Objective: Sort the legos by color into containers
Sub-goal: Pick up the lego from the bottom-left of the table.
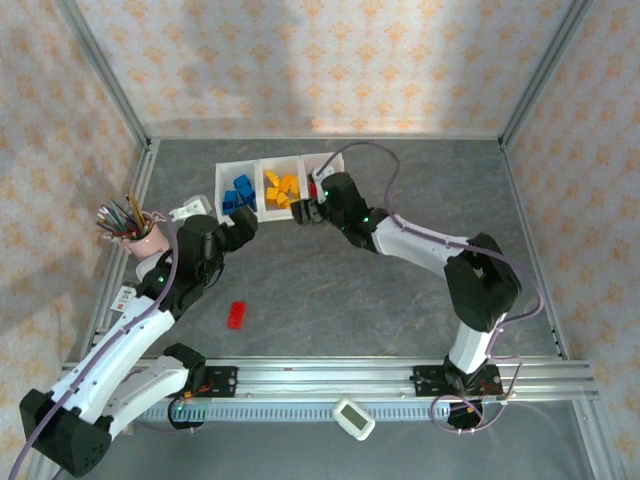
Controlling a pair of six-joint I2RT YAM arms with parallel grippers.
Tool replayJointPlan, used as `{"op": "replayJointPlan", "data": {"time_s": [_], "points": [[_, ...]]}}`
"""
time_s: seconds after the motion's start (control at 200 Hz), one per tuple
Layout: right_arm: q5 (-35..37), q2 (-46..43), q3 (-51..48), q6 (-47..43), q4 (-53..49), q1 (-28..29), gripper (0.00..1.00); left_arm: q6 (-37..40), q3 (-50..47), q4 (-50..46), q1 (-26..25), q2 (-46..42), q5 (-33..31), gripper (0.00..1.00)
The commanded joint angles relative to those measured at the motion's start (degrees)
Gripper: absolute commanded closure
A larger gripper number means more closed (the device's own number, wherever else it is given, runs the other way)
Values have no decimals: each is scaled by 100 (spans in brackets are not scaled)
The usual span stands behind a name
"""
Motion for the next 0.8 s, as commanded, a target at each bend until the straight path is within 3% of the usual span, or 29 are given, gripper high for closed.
{"op": "replayJointPlan", "data": {"time_s": [0.0, 0.2, 0.425, 0.796], "points": [[-110, -217, -287, 251, -84, 265, 15, -53, -174, -626, 73, -315, -300, 1], [225, -184, -344, 1536, -540, 1108, 14, -318, -261, -1341, 73, -910, -614, 1], [957, 604, 527, 2631, -1662, 2095, 15, -683, -147, -2174, 77, -1516, -998, 1], [1362, 2156, 2229, 2640, -2595, 3049, 12, -1030, 251, -3155, 73, -2085, -1453, 1]]}}
